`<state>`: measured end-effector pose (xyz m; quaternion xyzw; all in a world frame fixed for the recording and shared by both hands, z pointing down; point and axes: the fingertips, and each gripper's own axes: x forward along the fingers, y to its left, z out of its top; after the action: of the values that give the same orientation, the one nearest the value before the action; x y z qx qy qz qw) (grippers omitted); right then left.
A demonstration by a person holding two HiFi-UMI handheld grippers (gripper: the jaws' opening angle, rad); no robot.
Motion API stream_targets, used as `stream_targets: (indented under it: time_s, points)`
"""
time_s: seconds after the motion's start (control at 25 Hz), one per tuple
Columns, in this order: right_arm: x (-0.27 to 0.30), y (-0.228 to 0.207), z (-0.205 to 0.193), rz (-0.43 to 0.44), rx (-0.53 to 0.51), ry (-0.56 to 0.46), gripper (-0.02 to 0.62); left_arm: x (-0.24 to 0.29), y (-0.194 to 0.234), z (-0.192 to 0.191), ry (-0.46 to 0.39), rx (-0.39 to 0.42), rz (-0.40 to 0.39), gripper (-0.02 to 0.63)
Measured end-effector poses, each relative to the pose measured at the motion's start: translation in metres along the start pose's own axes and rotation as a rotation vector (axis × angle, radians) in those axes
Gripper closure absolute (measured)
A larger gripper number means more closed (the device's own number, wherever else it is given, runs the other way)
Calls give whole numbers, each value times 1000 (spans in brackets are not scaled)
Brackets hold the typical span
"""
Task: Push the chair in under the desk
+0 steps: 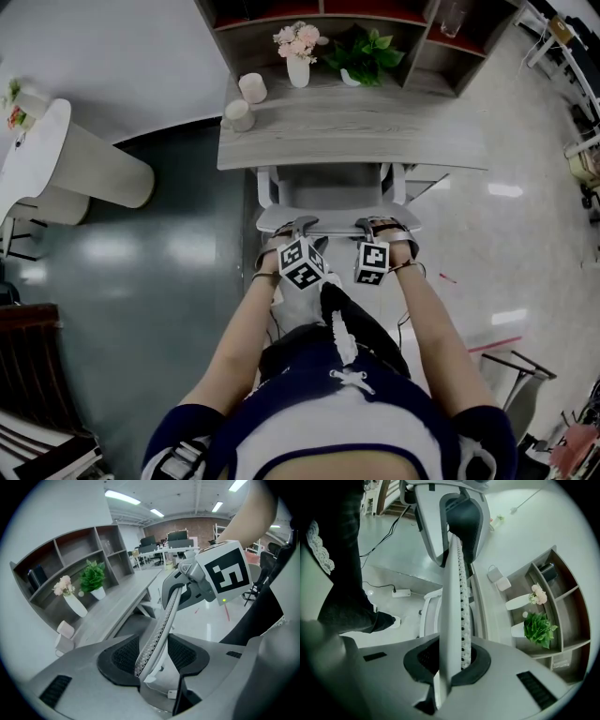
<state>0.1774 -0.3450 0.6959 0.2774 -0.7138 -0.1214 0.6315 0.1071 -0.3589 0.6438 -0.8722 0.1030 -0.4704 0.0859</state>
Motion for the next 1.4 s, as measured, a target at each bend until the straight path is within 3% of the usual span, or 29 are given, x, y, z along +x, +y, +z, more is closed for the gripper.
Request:
stream_targets:
  time_s: [0.16, 0.28, 0.36, 0.52, 0.68, 0.8, 0.88, 1.0, 1.16, 1.24, 1.4]
  points:
    - [1, 0, 0, 16, 21, 14, 580, -1, 0, 0, -6, 6, -5, 408]
    - [-3, 2, -2, 85, 101, 23, 572, -2, -5, 0, -7, -24, -75, 420]
    - [-12, 3, -2, 85, 103, 17, 529, -7, -6, 0, -8, -39, -104, 419]
    - [-51, 1, 1, 43, 167, -66, 503, -40, 3, 5, -74, -48, -55, 420]
    - [-106, -30, 3, -105, 421, -239, 527, -86, 28, 31, -287, -257, 6, 472]
    - [-151, -64, 12, -214, 727, -439, 558, -112, 42, 44, -440, -467, 60, 595]
    - [-171, -79, 19, -218, 928, -583, 568, -121, 39, 52, -490, -548, 55, 597]
    - [-188, -89, 36, -158, 1139, -772, 571, -129, 27, 73, -550, -601, 53, 597]
    - [-193, -89, 60, -25, 1357, -922, 571, -141, 15, 102, -628, -618, 89, 597]
    - [-191, -87, 68, 9, 1402, -932, 569, -145, 12, 111, -641, -600, 118, 597]
    - [-187, -86, 72, -94, 1381, -839, 574, -146, 10, 114, -631, -545, 192, 597]
